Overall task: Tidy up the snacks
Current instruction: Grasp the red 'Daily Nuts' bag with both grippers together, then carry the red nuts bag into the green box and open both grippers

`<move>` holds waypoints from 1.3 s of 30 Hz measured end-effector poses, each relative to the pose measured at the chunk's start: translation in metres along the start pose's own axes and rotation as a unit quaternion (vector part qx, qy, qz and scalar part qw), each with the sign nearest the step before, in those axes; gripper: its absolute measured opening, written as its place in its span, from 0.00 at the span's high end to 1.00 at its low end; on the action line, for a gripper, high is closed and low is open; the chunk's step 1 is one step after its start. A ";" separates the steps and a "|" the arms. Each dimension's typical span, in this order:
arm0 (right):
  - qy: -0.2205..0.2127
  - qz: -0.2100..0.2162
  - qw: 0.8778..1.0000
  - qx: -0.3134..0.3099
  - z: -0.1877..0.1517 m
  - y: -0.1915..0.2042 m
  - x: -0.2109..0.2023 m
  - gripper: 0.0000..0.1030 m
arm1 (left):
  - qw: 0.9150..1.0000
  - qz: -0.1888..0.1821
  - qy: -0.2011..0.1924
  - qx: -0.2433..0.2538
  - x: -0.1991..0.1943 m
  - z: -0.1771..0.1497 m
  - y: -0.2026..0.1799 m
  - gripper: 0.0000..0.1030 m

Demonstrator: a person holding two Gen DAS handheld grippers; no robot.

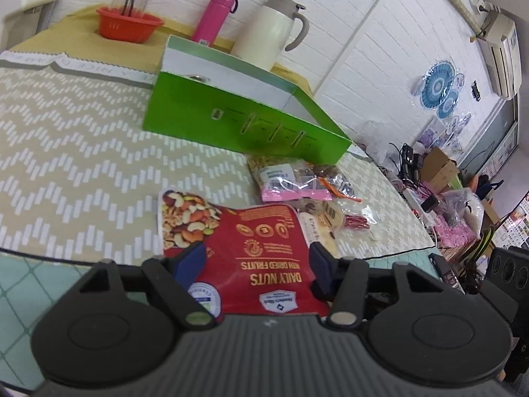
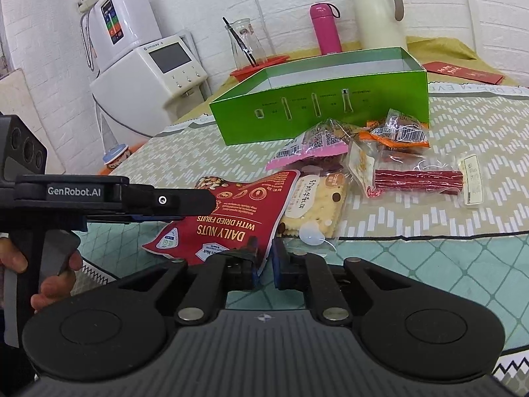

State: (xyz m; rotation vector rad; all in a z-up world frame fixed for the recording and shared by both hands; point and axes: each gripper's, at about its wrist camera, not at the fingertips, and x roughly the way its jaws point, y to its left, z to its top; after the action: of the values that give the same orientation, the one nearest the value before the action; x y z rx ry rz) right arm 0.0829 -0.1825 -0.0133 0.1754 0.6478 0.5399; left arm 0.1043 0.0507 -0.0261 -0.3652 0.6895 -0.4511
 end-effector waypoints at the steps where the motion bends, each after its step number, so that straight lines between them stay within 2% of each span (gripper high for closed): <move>1: -0.002 0.003 1.000 0.006 -0.001 -0.002 0.000 0.83 | 1.000 0.007 0.001 0.007 0.001 0.000 -0.004 0.46; 3: -0.007 0.012 1.000 0.022 -0.002 -0.006 -0.001 0.83 | 1.000 0.016 0.002 0.013 0.002 0.000 -0.007 0.44; 5: -0.009 0.017 0.999 0.030 -0.003 -0.008 -0.002 0.83 | 1.000 0.022 0.003 -0.006 0.000 0.002 -0.003 0.37; 6: -0.008 0.017 0.999 0.028 -0.002 -0.007 -0.002 0.83 | 0.999 0.035 0.002 -0.014 -0.002 0.002 0.000 0.31; 7: -0.006 0.017 1.000 0.022 -0.002 -0.006 -0.003 0.82 | 0.999 0.049 0.000 -0.014 -0.004 0.002 0.002 0.31; 8: -0.004 0.019 1.000 0.019 -0.002 -0.005 -0.003 0.80 | 0.998 0.064 0.001 -0.013 -0.007 0.001 0.005 0.30; 9: -0.004 0.025 0.999 0.020 -0.003 -0.005 -0.004 0.72 | 0.997 0.070 0.004 -0.017 -0.010 0.001 0.009 0.30; 10: -0.004 0.032 0.999 0.026 -0.003 -0.005 -0.005 0.65 | 0.997 0.068 0.002 -0.025 -0.014 -0.001 0.013 0.30; 11: -0.004 0.038 0.999 0.029 -0.004 -0.006 -0.005 0.64 | 0.998 0.060 0.003 -0.036 -0.018 -0.001 0.018 0.30; 13: -0.002 0.053 0.998 0.034 -0.004 -0.007 -0.003 0.62 | 0.998 0.045 0.007 -0.049 -0.022 -0.002 0.023 0.31; 16: -0.001 0.074 0.996 0.058 -0.003 -0.007 0.004 0.62 | 0.999 0.036 0.011 -0.032 -0.022 -0.004 0.021 0.33; 18: 0.003 0.074 0.996 0.055 -0.001 -0.004 0.008 0.65 | 0.999 0.032 0.010 -0.027 -0.020 -0.004 0.019 0.33; 19: 0.005 0.065 0.997 0.049 0.001 -0.001 0.008 0.75 | 0.999 0.032 0.010 -0.027 -0.020 -0.004 0.019 0.33; 24: -0.021 0.050 0.998 0.031 0.008 0.004 -0.003 0.84 | 0.998 0.012 0.015 -0.052 -0.020 -0.003 0.022 0.31; 28: -0.038 0.020 0.999 0.019 0.017 -0.004 -0.015 0.85 | 0.999 0.015 0.019 -0.034 -0.014 0.004 0.019 0.31; 34: -0.048 -0.050 0.998 0.003 0.023 -0.017 -0.018 0.86 | 0.999 -0.022 0.031 0.005 0.001 0.030 0.004 0.30; 37: -0.050 -0.061 0.997 0.010 0.022 -0.024 -0.019 0.86 | 0.998 -0.051 0.042 0.019 0.002 0.029 -0.006 0.29; 39: -0.046 -0.079 0.996 0.002 0.021 -0.026 -0.018 0.86 | 0.997 -0.054 0.049 0.028 0.004 0.024 -0.012 0.28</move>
State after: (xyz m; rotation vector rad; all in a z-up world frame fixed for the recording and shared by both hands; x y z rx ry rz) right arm 0.0947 -0.2139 0.0040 0.1507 0.5679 0.3765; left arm 0.1196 0.0427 -0.0052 -0.3295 0.7538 -0.5923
